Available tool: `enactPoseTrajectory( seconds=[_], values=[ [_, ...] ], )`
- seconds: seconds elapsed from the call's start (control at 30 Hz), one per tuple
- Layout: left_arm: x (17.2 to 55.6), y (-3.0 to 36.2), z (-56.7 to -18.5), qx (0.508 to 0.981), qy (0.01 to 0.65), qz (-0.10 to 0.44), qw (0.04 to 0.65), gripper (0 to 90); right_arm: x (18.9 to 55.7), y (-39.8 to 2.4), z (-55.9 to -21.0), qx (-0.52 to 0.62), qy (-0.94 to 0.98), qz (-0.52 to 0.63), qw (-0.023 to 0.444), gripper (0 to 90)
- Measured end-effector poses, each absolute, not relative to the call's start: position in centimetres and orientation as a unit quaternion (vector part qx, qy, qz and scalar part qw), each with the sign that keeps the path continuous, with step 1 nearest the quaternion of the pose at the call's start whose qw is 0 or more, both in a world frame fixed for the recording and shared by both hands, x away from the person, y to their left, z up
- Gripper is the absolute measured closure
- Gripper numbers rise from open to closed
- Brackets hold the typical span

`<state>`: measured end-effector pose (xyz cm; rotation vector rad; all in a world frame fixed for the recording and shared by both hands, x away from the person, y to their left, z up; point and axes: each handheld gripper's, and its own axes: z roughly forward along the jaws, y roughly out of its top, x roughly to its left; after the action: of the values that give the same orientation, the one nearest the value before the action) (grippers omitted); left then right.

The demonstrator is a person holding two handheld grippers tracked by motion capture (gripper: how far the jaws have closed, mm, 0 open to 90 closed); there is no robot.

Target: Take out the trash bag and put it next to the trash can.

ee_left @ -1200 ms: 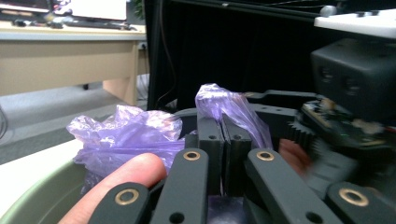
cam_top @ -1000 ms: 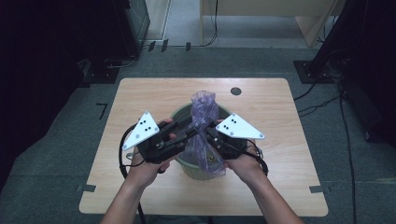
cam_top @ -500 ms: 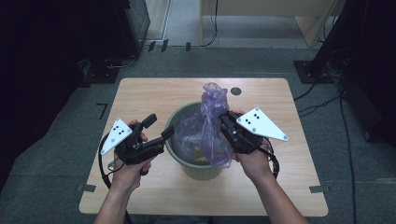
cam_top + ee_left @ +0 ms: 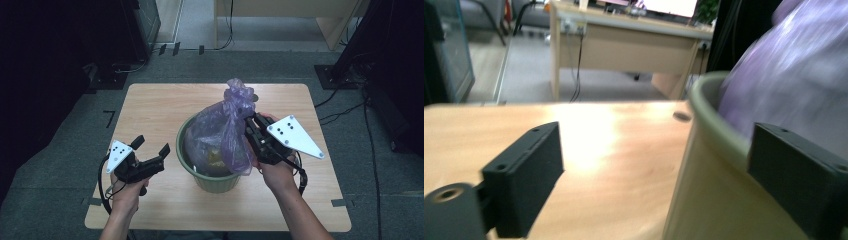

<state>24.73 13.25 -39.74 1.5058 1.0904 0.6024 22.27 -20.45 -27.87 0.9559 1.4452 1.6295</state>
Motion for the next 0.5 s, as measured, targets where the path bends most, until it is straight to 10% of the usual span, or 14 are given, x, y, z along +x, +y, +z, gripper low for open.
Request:
enactPoseTrajectory(
  seconds=[0.5],
  values=[
    [25.6,16.2,-47.5,0.671,0.550,0.269,0.418,0.0,21.7,-20.9,-26.9,0.375,0.530,0.644,0.404,89.7]
  ],
)
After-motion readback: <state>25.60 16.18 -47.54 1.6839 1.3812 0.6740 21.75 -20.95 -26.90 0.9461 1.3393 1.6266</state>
